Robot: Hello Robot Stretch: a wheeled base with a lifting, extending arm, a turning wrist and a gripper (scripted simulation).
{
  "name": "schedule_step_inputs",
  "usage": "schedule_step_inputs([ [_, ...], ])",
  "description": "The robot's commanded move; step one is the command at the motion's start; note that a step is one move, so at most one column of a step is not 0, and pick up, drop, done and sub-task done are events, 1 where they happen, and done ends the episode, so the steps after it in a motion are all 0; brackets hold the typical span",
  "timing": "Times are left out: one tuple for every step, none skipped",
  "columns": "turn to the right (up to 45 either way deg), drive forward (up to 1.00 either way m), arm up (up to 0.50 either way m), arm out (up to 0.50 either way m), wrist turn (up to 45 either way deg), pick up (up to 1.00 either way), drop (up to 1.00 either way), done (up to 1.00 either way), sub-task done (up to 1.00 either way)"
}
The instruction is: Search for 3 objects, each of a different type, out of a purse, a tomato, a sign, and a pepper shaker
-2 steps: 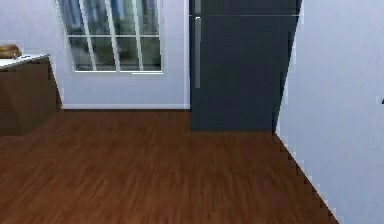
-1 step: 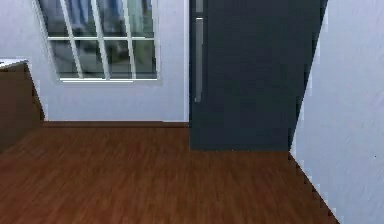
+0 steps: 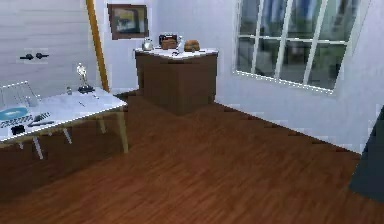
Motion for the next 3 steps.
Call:
schedule_step_inputs([
  [-42.0,0.00,0.00,0.00,0.0,0.00,0.00,0.00,0.00],
  [0.0,0.75,0.00,0.00,0.0,0.00,0.00,0.00,0.00],
  [-45.0,0.00,0.00,0.00,0.0,0.00,0.00,0.00,0.00],
])
